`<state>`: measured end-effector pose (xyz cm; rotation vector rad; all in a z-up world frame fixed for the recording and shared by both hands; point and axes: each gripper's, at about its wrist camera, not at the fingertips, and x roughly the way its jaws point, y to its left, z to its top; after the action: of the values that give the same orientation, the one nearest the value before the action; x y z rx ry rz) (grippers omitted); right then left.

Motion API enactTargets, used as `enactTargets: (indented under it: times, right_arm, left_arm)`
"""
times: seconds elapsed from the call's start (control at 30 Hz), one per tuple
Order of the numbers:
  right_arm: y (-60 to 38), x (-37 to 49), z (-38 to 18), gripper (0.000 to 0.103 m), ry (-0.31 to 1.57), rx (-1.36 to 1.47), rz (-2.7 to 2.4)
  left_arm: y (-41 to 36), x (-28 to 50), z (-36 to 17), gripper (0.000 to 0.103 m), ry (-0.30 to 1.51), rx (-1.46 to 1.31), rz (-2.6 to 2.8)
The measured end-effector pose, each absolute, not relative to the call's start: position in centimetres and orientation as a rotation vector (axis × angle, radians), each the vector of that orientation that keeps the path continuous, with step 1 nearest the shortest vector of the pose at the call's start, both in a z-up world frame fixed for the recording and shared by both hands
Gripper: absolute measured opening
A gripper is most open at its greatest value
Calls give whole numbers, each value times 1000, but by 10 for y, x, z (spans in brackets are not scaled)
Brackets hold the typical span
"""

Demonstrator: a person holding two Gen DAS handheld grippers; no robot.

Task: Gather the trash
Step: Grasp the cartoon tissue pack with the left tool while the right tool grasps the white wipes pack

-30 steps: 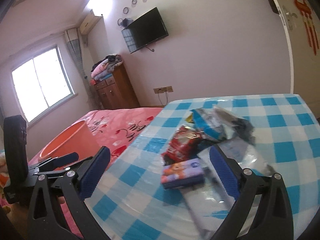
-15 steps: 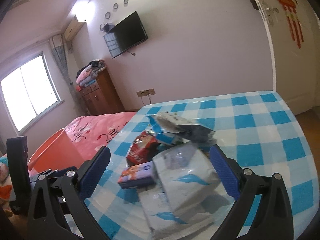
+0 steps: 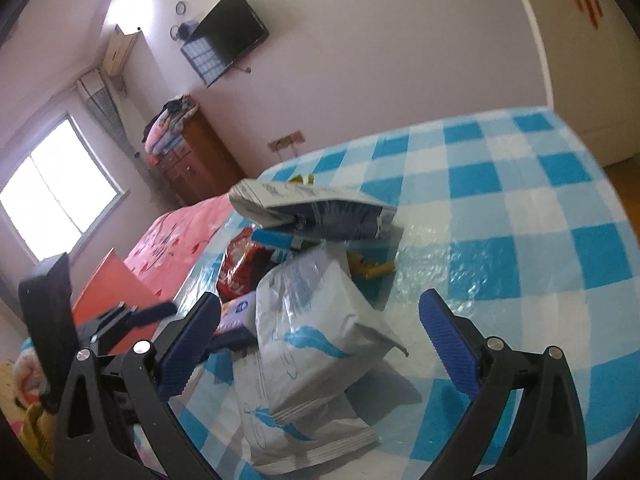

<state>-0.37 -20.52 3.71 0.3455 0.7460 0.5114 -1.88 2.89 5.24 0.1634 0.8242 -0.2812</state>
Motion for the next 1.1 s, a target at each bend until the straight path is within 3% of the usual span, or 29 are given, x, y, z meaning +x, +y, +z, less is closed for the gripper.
enactTargets:
  times: [0.87, 1.1]
  right_arm:
    - [-188, 21, 33, 98, 788, 320, 591]
    - [-183, 24, 27, 98, 816, 329, 597]
  left_arm:
    - [31, 31, 24, 88, 935, 149, -463]
    - [28, 24, 24, 72, 938, 131, -458]
